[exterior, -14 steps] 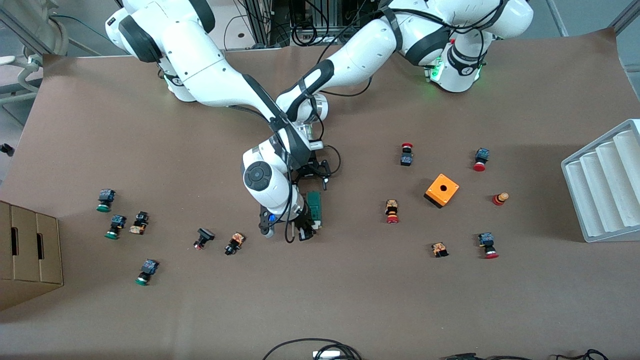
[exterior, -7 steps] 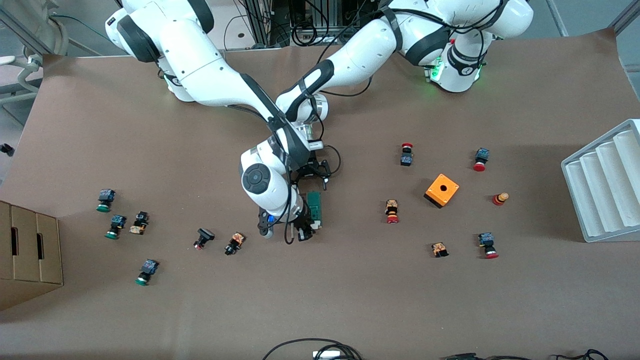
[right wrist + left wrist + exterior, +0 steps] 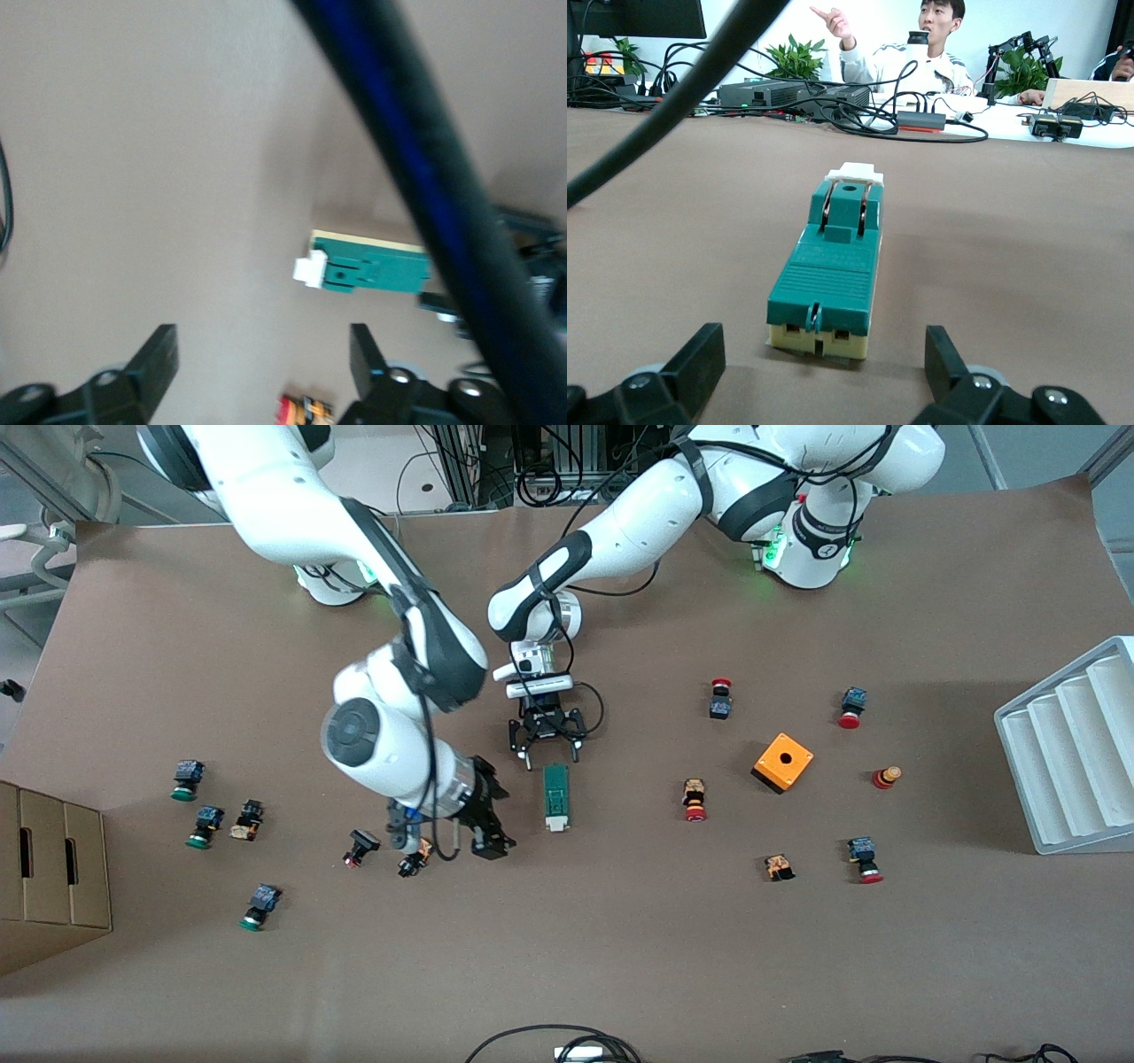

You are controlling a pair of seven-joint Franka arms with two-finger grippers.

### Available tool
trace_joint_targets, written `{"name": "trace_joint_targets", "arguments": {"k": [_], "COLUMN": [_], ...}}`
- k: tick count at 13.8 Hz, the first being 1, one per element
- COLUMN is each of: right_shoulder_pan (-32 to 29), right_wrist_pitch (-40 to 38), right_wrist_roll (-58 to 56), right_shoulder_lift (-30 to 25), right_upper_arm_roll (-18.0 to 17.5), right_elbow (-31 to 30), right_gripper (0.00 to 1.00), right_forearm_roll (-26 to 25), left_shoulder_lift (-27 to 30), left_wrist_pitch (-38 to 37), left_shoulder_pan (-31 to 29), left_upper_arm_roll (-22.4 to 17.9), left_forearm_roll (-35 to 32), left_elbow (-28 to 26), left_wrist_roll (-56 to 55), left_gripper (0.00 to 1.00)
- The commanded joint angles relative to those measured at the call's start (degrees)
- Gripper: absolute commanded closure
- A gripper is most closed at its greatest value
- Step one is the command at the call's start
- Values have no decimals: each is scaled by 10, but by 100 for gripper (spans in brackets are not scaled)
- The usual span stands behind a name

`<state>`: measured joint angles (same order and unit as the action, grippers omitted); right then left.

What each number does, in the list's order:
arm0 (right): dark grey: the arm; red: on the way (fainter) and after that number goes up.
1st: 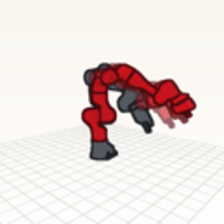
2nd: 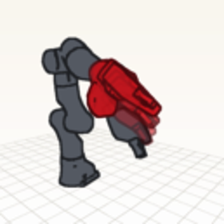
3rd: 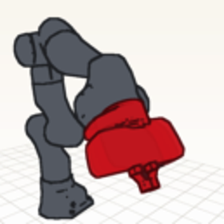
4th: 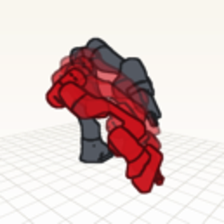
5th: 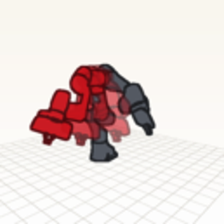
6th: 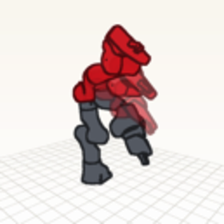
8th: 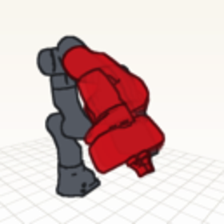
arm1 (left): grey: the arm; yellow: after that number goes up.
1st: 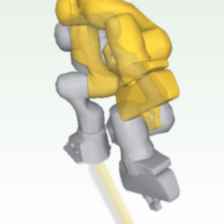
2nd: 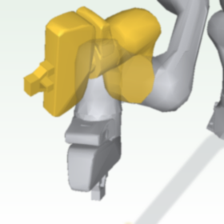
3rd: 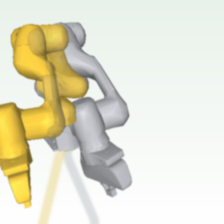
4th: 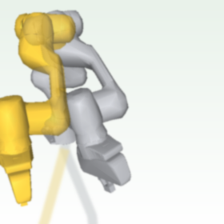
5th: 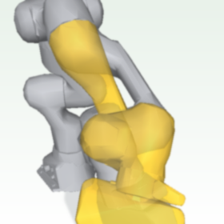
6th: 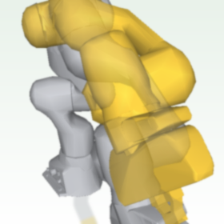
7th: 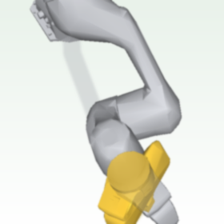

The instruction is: Close load switch with both arms

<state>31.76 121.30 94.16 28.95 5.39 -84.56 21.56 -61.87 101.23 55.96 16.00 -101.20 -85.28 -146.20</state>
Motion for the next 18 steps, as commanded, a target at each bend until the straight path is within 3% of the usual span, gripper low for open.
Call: {"name": "trace_joint_targets", "arguments": {"k": [1,5,9,14,18], "right_shoulder_pan": [-36,-106,-198,-274,-331], "right_wrist_pitch": [-78,-206,-290,-310,-295], "right_wrist_roll": [-109,-300,-474,-729,-911], "right_shoulder_lift": [-106,-221,-290,-365,-386], "right_upper_arm_roll": [-3,-13,-55,-57,-57], "right_elbow": [-65,-105,-117,-161,-172], "right_gripper": [0,0,0,0,0], "right_forearm_roll": [-5,-52,-103,-146,-184], "left_shoulder_lift": [-43,-42,-41,-41,-41], "left_wrist_pitch": [27,27,27,27,27], "left_shoulder_pan": [-3,-3,-4,-4,-6], "left_upper_arm_roll": [10,10,10,10,10], "left_forearm_roll": [19,19,19,19,19], "left_elbow": [13,13,13,13,13], "left_wrist_roll": [-26,-27,-27,-27,-25], "left_gripper": [0,0,0,0,0]}}
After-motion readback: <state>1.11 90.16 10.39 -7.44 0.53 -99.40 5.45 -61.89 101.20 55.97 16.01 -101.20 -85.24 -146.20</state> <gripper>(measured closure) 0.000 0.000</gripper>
